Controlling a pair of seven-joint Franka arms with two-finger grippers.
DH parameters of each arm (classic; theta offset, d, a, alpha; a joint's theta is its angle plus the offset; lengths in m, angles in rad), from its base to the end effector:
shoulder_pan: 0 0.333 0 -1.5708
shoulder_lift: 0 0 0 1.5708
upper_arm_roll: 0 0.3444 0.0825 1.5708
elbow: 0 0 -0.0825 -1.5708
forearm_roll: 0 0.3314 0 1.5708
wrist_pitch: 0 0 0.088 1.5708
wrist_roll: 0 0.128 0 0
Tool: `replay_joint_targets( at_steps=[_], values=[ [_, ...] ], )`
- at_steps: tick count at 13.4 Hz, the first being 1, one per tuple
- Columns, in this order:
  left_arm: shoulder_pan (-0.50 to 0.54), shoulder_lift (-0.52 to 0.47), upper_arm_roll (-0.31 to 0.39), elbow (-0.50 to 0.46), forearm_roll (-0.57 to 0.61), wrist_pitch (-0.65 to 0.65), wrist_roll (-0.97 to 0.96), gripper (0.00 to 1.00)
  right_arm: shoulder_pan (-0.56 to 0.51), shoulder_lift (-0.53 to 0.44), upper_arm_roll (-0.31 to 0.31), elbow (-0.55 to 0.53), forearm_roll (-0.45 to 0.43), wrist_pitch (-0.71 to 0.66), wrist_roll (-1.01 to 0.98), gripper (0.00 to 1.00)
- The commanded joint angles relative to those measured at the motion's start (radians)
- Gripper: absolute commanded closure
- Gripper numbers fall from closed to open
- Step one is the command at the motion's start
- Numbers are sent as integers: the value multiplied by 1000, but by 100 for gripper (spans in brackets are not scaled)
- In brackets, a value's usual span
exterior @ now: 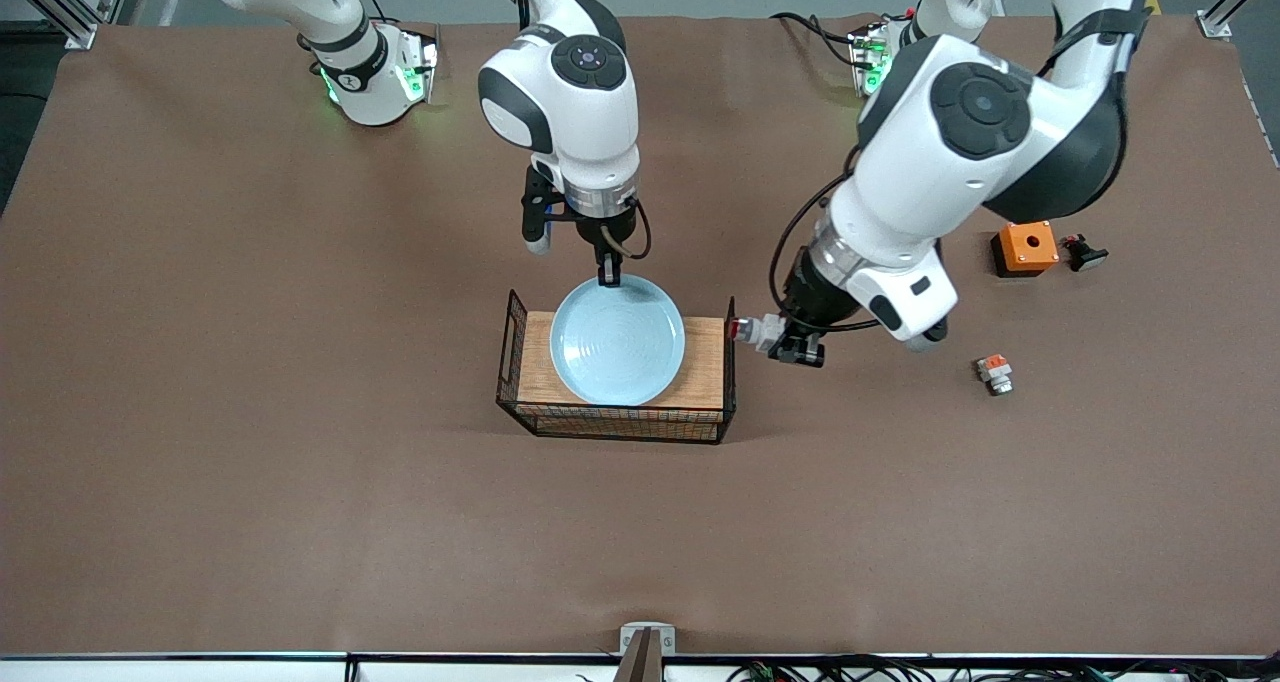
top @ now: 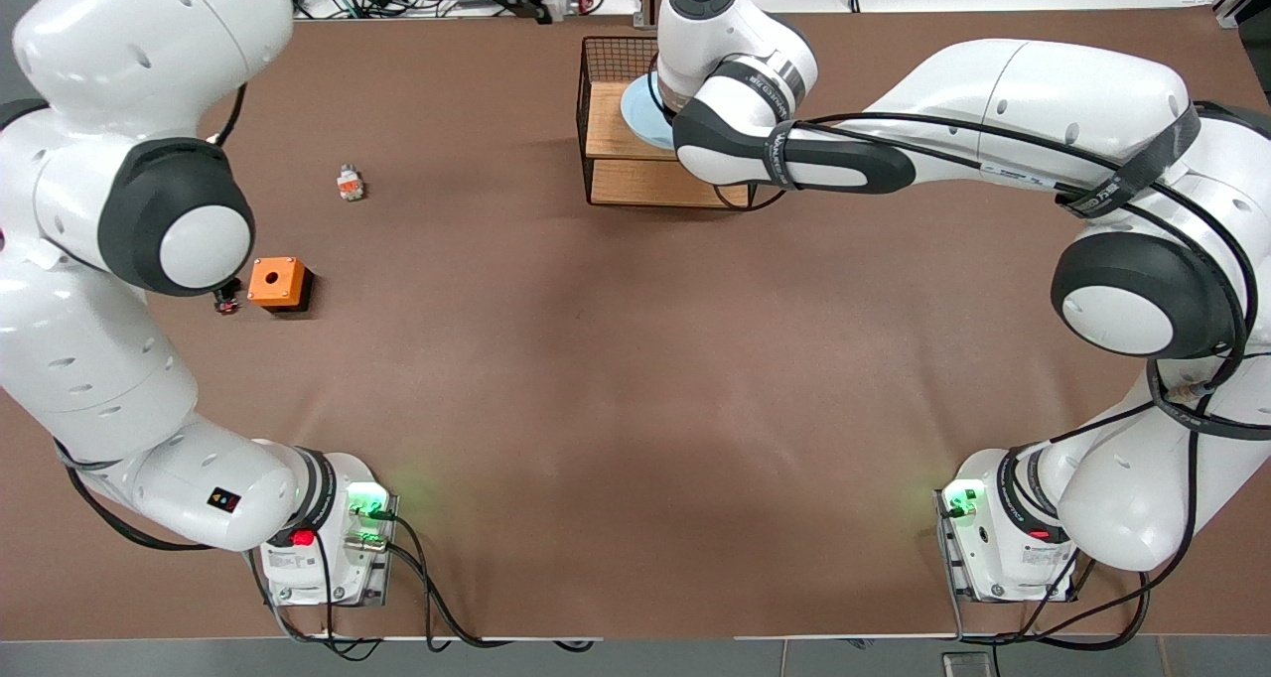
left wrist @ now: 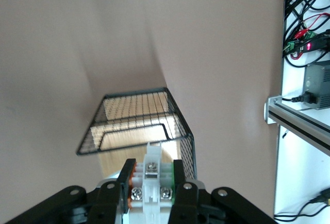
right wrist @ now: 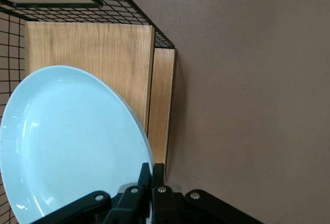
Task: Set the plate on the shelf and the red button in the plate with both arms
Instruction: 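Lower the plate onto the wooden tray while the left gripper carries the button, then open the right gripper on the plate while the left gripper lowers the button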
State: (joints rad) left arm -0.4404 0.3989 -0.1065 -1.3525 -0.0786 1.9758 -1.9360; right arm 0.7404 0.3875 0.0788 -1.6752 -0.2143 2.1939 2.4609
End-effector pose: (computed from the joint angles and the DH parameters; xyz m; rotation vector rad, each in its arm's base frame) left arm 0.5714 -0.3392 0.5364 2.1867 1.8889 -0.0526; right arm 0.4512 0.4570 0.4229 -2.1516 2.0775 -0.2147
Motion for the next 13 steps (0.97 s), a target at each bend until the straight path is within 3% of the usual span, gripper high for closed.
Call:
replay_joint_targets(
  at_steps=[1, 7, 8, 9, 10, 11, 13],
  values=[
    [-47, 43, 13, 38, 25, 23, -86, 75, 11, 30, -8, 45, -28, -5, 35, 100],
    [-104, 132, 14, 70, 25, 73, -173, 75, 10, 53, -10, 54, -43, 0, 35, 99],
    [-104, 132, 13, 72, 25, 74, -172, 75, 10, 53, -10, 54, -43, -2, 35, 93],
    [-106, 133, 13, 72, 25, 77, -170, 75, 8, 54, -10, 54, -45, -2, 33, 60],
    [-109, 133, 13, 72, 25, 87, -170, 75, 10, 59, -11, 54, -53, -3, 32, 14],
    [-110, 133, 13, 72, 25, 90, -172, 75, 10, 62, -10, 58, -62, -6, 29, 0],
    [-112, 133, 13, 70, 25, 90, -172, 75, 2, 63, -10, 86, -66, -14, 26, 0]
  ],
)
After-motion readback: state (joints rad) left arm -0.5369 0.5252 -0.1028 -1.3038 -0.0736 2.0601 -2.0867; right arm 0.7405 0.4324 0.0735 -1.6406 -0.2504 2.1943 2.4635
